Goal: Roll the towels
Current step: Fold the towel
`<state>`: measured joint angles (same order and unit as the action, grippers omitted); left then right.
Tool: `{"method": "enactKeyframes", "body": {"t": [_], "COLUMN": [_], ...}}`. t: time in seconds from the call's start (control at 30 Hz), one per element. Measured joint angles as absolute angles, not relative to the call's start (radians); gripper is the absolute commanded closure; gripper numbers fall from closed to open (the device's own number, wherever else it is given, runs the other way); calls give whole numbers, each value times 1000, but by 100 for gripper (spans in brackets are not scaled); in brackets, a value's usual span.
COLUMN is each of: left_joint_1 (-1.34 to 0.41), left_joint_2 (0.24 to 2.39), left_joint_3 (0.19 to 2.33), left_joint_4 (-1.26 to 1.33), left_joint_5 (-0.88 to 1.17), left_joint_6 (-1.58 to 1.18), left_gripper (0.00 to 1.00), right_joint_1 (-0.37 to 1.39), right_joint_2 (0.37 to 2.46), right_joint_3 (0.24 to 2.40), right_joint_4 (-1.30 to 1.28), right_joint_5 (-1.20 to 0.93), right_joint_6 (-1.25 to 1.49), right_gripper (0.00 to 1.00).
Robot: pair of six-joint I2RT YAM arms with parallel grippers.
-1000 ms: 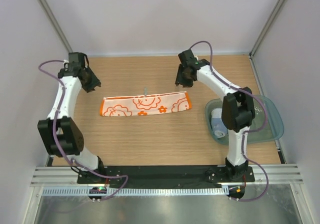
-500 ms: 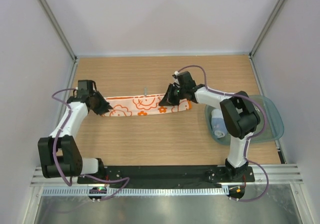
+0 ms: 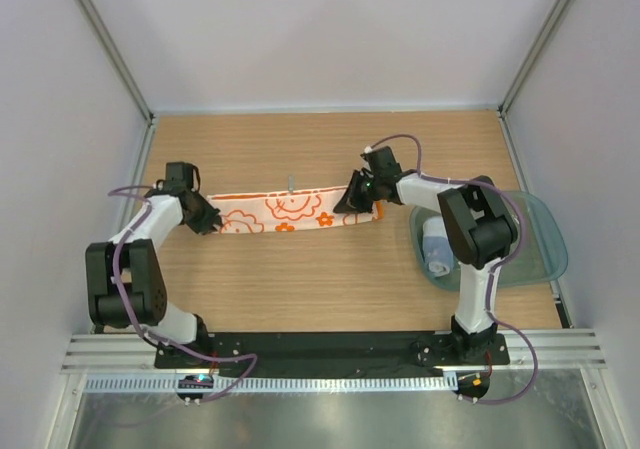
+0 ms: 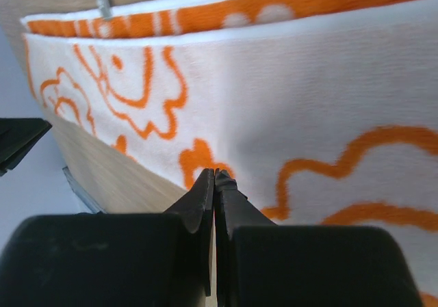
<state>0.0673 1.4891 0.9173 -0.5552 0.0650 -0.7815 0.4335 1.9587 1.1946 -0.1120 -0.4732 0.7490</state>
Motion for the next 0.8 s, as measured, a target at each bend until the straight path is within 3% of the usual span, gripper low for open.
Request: {"method": "enactKeyframes", "body": {"t": [0.47, 0.8], "left_joint_1": [85, 178], "left_joint_2": [1675, 1689], "left_joint_3": [978, 999], "left_joint_4": [-573, -602], "left_joint_5": [-62, -68], "left_joint_6": [-794, -815], "left_gripper": [81, 83], "right_joint_1": [383, 418], "right_joint_2": [1979, 1963], "right_joint_3": [1178, 1164], "right_joint_4": [-158, -152], "right_joint_5": [-374, -336], "right_joint_6": [684, 684], "right_gripper": [99, 99]}}
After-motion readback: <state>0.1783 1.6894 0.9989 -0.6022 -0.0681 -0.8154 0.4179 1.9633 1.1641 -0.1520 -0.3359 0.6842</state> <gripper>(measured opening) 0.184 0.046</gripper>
